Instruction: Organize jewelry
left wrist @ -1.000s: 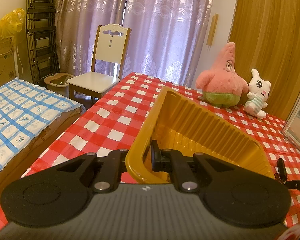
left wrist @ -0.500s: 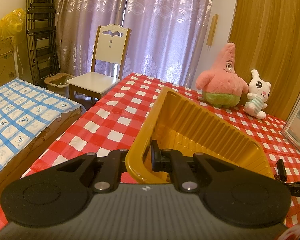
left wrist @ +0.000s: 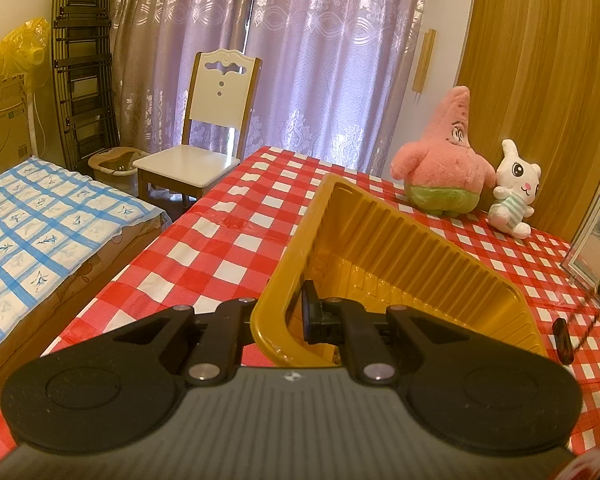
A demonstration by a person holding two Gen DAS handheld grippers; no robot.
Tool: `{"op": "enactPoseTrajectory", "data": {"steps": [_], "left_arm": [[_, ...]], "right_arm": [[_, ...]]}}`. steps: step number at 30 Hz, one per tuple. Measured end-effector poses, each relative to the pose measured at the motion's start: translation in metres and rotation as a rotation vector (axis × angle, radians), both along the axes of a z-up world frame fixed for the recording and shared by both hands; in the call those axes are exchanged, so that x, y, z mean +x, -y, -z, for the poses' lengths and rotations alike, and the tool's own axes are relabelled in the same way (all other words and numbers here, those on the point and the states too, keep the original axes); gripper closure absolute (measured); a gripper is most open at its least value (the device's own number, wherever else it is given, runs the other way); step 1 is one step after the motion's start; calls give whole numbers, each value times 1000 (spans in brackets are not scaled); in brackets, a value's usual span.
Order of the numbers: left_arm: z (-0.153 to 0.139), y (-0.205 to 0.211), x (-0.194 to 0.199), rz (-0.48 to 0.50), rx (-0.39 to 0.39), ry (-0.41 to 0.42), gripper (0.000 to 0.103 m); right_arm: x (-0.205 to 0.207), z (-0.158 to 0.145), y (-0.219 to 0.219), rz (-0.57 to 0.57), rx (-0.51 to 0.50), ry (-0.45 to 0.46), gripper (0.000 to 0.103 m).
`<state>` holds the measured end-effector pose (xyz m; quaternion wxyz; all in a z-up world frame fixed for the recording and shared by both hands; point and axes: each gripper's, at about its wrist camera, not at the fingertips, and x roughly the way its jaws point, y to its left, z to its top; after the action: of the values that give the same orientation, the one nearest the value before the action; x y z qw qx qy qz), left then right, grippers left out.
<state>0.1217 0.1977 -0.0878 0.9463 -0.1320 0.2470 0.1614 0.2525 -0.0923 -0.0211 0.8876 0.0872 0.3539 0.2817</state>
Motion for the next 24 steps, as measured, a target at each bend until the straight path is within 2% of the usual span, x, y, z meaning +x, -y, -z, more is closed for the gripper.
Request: {"op": "enactPoseTrajectory", "data": {"steps": [6, 12, 16, 17, 19, 21, 24], "left_arm": [[0, 0, 0, 0, 0, 0, 93], [-1, 0, 1, 2, -3, 5, 93], [-1, 0, 1, 2, -2, 4, 94], [-1, 0, 1, 2, -2, 3, 94], [-1, 0, 1, 1, -2, 3, 93], [-2, 0, 1, 0, -5, 3, 93], [-2, 0, 0, 1, -5, 4, 93]], "right_arm": [[-7, -12, -50, -138, 115, -12, 96], [-3, 11, -91, -210, 41, -54, 96], [-1, 26, -95, -187, -1, -94, 94], [1, 27, -92, -174, -2, -98, 93], [3, 27, -82, -149, 1, -99, 78], [2, 25, -68, -117, -1, -87, 68], [2, 27, -47, -58, -25, -83, 66]]}}
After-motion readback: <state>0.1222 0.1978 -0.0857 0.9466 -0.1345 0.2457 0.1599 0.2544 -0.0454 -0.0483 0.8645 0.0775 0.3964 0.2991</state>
